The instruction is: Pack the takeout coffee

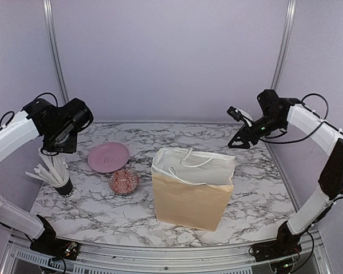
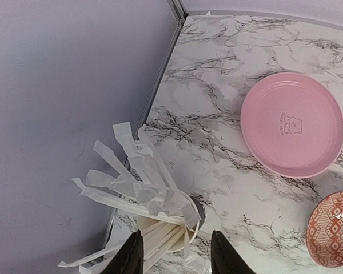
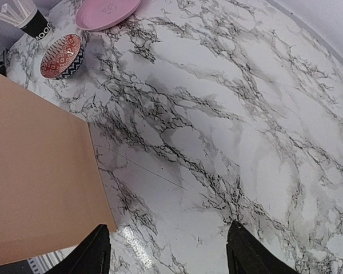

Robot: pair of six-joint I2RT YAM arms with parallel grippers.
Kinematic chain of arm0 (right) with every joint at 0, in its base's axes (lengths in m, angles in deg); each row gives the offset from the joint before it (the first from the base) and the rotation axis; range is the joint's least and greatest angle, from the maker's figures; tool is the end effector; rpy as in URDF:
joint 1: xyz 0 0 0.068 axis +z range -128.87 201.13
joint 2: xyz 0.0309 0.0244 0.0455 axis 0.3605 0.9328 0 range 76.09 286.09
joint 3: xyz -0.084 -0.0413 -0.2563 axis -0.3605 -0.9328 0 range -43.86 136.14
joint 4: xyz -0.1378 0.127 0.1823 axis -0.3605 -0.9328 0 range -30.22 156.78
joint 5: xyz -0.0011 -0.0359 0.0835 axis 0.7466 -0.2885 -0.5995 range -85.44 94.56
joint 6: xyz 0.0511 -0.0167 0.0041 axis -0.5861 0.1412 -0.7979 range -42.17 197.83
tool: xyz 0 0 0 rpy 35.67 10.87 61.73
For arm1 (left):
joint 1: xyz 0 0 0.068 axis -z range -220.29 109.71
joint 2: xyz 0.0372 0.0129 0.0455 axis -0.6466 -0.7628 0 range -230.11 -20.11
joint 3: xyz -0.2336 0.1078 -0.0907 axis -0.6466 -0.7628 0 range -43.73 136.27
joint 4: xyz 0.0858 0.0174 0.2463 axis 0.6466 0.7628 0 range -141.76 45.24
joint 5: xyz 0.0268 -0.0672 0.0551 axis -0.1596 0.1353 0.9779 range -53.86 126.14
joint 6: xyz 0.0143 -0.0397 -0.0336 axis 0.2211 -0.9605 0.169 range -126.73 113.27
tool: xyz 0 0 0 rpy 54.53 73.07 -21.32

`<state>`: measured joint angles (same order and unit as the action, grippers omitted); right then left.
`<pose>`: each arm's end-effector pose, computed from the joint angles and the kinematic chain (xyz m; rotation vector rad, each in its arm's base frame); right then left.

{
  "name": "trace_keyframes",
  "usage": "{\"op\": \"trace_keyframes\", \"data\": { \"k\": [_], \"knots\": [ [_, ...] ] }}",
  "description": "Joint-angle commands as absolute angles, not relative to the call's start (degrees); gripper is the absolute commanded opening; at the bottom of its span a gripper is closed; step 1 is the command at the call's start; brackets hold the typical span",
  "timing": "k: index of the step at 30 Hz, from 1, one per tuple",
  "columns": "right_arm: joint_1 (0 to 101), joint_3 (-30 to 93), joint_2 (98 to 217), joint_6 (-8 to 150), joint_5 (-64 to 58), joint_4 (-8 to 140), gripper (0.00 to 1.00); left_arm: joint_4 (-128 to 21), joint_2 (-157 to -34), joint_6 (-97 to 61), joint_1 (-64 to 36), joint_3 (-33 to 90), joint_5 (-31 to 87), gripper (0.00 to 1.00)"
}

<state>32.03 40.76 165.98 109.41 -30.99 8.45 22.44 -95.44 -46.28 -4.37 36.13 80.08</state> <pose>0.3051 0.0798 0.3226 -1.0816 2.2638 0.6837 0.1985 -0.1135 0.3545 -0.2453 2.3524 0.4938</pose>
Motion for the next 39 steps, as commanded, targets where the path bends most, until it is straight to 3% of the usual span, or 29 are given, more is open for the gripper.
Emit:
{"op": "trace_keyframes", "data": {
  "k": [1,31,36,39],
  "knots": [
    [31.77,40.87,165.56,110.0,-31.24,8.59,0.67,22.91,-97.72,-44.53,-5.73,37.49,81.76,0.4],
    [31.76,41.05,166.44,109.88,-30.6,8.59,0.67,18.23,-103.41,-39.56,-9.97,36.16,79.56,0.11],
    [31.77,40.96,166.53,109.83,-30.59,8.59,0.67,18.24,-103.74,-38.81,-9.97,36.9,79.4,0.0],
    [31.77,41.04,166.69,109.84,-30.51,8.59,0.67,18.77,-102.5,-38.23,-9.97,38.15,76.94,0.0]
  ]
}}
